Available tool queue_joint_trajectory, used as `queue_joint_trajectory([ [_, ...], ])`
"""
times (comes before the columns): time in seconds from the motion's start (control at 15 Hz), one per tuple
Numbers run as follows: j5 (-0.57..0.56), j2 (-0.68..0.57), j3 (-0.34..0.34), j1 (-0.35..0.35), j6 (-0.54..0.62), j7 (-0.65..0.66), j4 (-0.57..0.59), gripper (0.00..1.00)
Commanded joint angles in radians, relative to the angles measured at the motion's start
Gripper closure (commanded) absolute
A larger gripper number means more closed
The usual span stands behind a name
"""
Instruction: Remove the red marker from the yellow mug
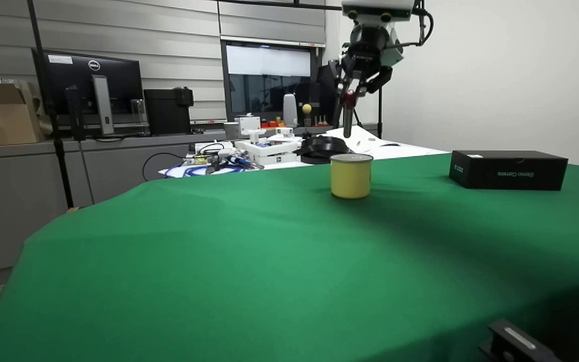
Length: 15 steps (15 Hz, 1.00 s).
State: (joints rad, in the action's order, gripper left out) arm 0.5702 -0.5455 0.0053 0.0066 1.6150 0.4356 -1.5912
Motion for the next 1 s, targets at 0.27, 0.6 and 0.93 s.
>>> queue_joint_trajectory([
  [0.27,-0.142,0.086,-0.028,-0.007,0.06,-0.152,-0.058,0.94],
  [0.6,-0.246,0.081,-0.044,-0.017,0.291,-0.267,-0.192,0.94],
  [0.93,-0.253,0.05,-0.038,-0.036,0.544,-0.33,-0.322,0.94],
])
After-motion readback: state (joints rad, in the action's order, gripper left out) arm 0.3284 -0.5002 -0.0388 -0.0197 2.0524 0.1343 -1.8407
